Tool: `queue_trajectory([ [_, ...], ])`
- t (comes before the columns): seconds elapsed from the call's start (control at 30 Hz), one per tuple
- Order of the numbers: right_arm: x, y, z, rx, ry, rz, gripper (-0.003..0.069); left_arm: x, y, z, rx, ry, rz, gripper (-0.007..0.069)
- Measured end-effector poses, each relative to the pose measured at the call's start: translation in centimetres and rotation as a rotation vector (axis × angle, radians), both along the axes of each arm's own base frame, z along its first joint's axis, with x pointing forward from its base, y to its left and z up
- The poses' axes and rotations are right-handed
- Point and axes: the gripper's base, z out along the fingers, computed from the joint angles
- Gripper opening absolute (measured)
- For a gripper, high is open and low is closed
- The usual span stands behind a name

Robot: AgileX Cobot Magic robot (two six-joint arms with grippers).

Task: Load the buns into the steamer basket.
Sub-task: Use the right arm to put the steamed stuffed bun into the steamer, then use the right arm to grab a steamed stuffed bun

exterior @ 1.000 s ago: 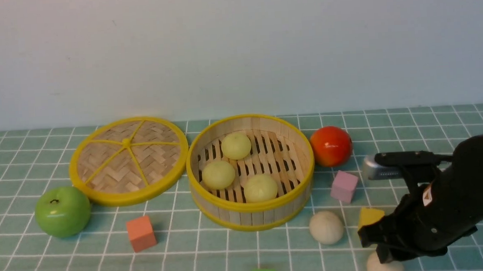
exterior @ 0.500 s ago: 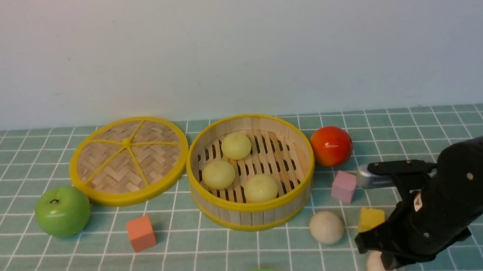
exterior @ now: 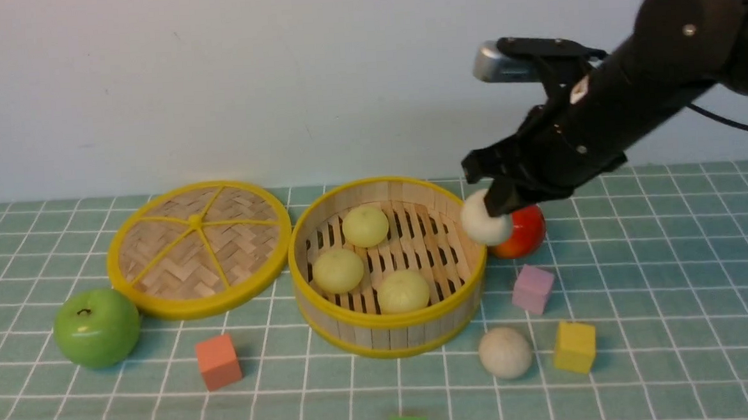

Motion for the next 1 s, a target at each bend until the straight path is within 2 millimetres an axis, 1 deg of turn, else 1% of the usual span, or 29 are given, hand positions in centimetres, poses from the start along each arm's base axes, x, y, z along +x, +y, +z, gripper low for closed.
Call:
queue_trajectory([
  [0.03, 0.2, 0.1, -0.1, 0.001, 0.001, 0.000, 0.0011, 0.0, 0.0, 0.0, 0.000, 0.000, 0.000, 0.0091],
  [0.07, 1.7, 0.7, -1.2, -0.001, 0.010, 0.004, 0.0011, 0.0, 0.0, 0.0, 0.000, 0.000, 0.000, 0.0092],
  [0.13, 3.4, 1.4, -2.9, -0.007, 0.026, 0.004, 0.0011, 0.0, 0.0, 0.0, 0.000, 0.000, 0.000, 0.0092],
  [0.2, 4.4, 1.8, -4.7, -0.014, 0.050, 0.001, 0.0011, 0.0, 0.0, 0.0, 0.000, 0.000, 0.000, 0.0094],
  [0.23, 4.8, 2.0, -5.5, -0.017, 0.060, -0.001, 0.0011, 0.0, 0.0, 0.0, 0.000, 0.000, 0.000, 0.0095],
  [0.27, 4.9, 2.0, -5.7, -0.018, 0.063, -0.002, 0.0011, 0.0, 0.0, 0.0, 0.000, 0.000, 0.000, 0.0095],
  [0.3, 5.3, 2.2, -7.1, -0.025, 0.085, -0.004, 0.0013, 0.0, 0.0, 0.0, 0.000, 0.000, 0.000, 0.0095],
  [0.43, 5.8, 2.4, -9.3, -0.037, 0.120, -0.009, 0.0029, 0.0, 0.0, 0.0, 0.000, 0.000, 0.000, 0.0095],
  [0.53, 5.9, 2.4, -9.4, -0.026, 0.123, -0.021, 0.0055, 0.0, 0.0, 0.0, 0.000, 0.000, 0.000, 0.0095],
  [0.63, 5.8, 2.4, -8.8, -0.022, 0.120, -0.020, 0.0146, 0.0, 0.0, 0.0, 0.000, 0.000, 0.000, 0.0100],
  [0.7, 5.6, 2.3, -8.4, -0.031, 0.124, -0.011, 0.0237, 0.0, 0.0, 0.0, 0.000, 0.000, 0.000, 0.0102],
  [0.73, 5.5, 2.3, -8.3, -0.032, 0.124, -0.010, 0.0237, 0.0, 0.0, 0.0, 0.000, 0.000, 0.000, 0.0102],
  [0.8, 5.0, 2.1, -7.2, -0.042, 0.129, 0.004, 0.0358, 0.0, 0.0, 0.0, 0.000, 0.000, 0.000, 0.0103],
  [0.87, 4.5, 1.9, -6.0, -0.042, 0.129, 0.013, 0.0420, 0.0, 0.0, 0.0, 0.000, 0.000, 0.000, 0.0106],
  [0.97, 3.3, 1.5, -3.4, -0.041, 0.120, 0.019, 0.0480, 0.0, 0.0, 0.0, 0.000, 0.000, 0.000, 0.0110],
  [1.0, 3.2, 1.4, -3.2, -0.042, 0.121, 0.020, 0.0482, 0.0, 0.0, 0.0, 0.000, 0.000, 0.000, 0.0110],
])
